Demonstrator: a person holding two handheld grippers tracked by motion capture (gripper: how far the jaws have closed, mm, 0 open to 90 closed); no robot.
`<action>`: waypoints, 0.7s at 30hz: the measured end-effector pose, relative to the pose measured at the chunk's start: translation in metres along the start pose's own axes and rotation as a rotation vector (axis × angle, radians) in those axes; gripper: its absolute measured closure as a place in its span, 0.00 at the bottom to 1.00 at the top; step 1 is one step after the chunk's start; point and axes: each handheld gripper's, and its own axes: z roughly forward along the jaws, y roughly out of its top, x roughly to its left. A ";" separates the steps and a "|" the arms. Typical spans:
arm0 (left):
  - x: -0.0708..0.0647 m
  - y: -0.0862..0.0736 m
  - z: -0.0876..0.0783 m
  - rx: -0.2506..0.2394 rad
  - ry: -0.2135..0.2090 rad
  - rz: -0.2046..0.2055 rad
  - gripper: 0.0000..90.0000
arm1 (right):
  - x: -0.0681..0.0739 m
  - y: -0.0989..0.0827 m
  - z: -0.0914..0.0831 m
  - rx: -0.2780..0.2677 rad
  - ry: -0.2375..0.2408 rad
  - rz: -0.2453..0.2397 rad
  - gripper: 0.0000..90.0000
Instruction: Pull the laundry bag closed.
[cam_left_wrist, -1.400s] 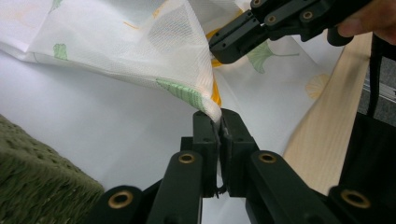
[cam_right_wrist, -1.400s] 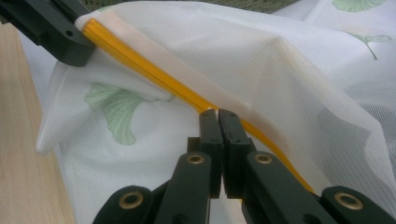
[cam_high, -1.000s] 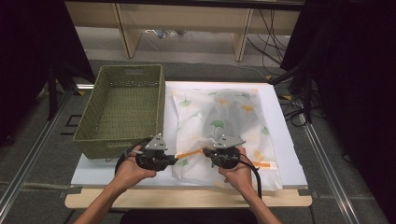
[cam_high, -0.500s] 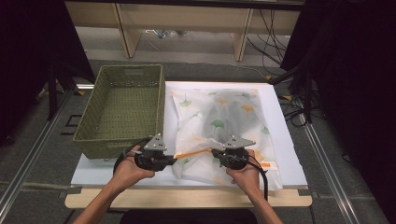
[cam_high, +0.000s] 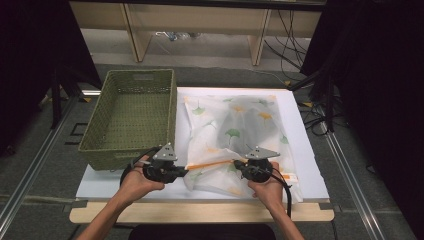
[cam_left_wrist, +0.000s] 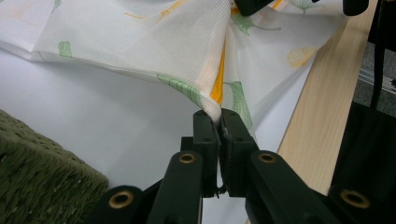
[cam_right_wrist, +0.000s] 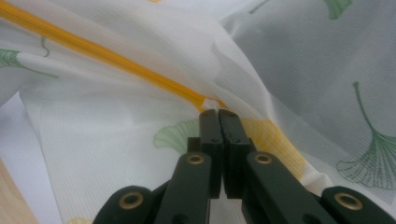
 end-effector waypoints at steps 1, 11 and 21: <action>0.001 0.001 -0.001 0.007 -0.005 0.021 0.95 | 0.000 0.000 -0.001 0.001 -0.003 0.018 1.00; 0.002 -0.002 -0.001 0.011 0.004 0.002 0.96 | -0.012 -0.006 -0.012 0.003 -0.026 0.048 1.00; 0.003 -0.002 -0.003 0.007 0.007 -0.001 0.96 | -0.027 -0.018 -0.028 0.016 -0.044 0.103 1.00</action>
